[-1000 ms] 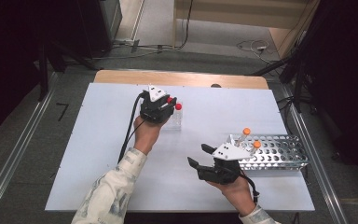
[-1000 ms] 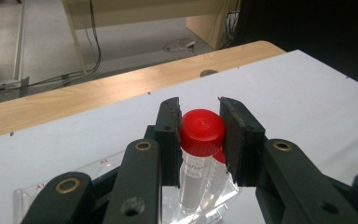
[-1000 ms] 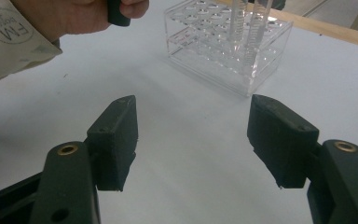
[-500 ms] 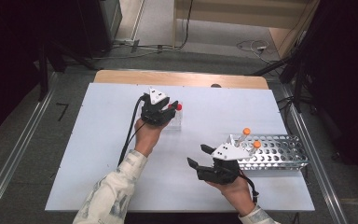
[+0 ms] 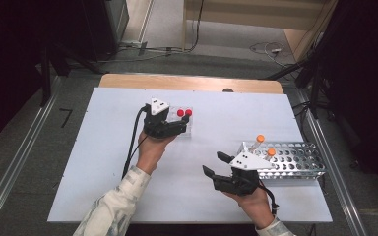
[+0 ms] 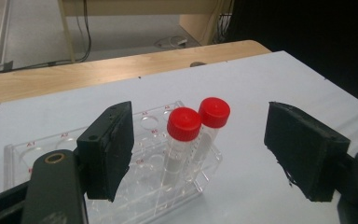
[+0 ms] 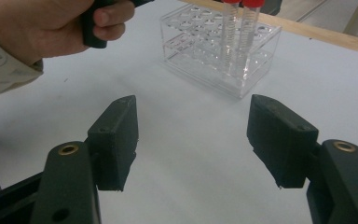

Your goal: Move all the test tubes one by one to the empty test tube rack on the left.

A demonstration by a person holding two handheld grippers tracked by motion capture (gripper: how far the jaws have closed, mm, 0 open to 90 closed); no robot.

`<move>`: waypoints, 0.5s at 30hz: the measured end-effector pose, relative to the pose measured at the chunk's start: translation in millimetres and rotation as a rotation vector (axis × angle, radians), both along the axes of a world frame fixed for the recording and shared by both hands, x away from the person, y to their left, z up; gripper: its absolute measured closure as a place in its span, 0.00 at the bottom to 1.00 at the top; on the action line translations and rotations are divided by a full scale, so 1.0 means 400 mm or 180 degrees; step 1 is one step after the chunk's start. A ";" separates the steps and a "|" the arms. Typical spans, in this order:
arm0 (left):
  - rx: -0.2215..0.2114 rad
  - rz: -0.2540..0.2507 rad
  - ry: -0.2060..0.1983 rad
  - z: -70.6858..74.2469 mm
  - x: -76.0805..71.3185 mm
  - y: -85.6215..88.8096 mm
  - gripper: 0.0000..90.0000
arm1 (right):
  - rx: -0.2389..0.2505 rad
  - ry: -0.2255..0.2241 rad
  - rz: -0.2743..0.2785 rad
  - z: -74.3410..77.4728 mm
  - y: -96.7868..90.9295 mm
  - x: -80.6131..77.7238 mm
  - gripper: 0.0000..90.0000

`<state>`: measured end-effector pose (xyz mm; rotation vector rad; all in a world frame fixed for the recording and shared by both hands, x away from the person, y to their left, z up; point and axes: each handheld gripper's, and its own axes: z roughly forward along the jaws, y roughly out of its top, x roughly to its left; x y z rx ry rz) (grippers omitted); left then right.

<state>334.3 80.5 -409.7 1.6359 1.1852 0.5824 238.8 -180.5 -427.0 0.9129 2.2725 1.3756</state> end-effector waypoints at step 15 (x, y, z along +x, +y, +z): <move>0.0065 -0.0088 -0.0013 -0.017 -0.075 0.028 0.21 | 0.0108 -0.0107 -0.0266 0.025 -0.131 -0.062 0.36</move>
